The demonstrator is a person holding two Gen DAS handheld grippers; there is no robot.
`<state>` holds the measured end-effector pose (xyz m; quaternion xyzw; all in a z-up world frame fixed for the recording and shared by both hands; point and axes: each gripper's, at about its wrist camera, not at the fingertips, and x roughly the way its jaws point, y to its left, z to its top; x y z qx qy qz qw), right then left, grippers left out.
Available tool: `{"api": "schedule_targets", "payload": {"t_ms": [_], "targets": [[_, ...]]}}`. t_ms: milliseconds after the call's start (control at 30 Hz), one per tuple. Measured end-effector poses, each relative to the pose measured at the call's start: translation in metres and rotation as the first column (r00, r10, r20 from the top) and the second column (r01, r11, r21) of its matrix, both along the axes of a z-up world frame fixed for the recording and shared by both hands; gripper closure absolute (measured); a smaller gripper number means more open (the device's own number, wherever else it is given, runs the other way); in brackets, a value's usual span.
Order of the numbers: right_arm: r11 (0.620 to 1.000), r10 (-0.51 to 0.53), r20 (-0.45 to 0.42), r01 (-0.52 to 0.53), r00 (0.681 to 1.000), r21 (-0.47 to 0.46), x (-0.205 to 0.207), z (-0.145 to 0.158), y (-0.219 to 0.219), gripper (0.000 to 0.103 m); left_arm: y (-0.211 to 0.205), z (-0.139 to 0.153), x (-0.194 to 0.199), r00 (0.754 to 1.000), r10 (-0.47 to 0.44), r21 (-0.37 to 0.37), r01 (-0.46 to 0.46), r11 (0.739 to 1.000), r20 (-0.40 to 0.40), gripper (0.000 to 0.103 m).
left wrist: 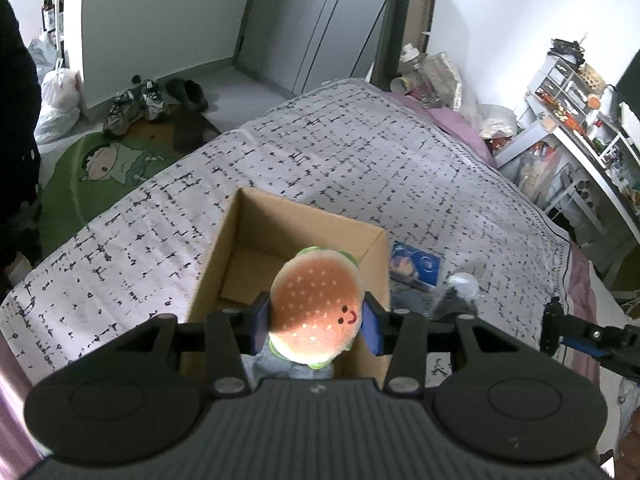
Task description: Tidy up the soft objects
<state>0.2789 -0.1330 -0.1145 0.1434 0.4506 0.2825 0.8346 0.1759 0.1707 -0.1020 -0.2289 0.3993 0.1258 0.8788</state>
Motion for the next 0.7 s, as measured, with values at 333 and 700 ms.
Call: {"api": "schedule_targets", "payload": {"t_ms": [333, 700], "targets": [[0.997, 0.043, 0.02, -0.041, 0.999, -0.068, -0.003, -0.003, 0.052, 0.085, 0.024, -0.029, 0.006, 1.0, 0.012, -0.028, -0.013, 1.0, -0.025, 0.057], [0.991, 0.118, 0.012, -0.117, 0.993, -0.061, -0.007, -0.007, 0.097, 0.085, 0.04, -0.045, 0.006, 0.997, -0.015, -0.079, 0.01, 0.997, -0.07, 0.05]]}}
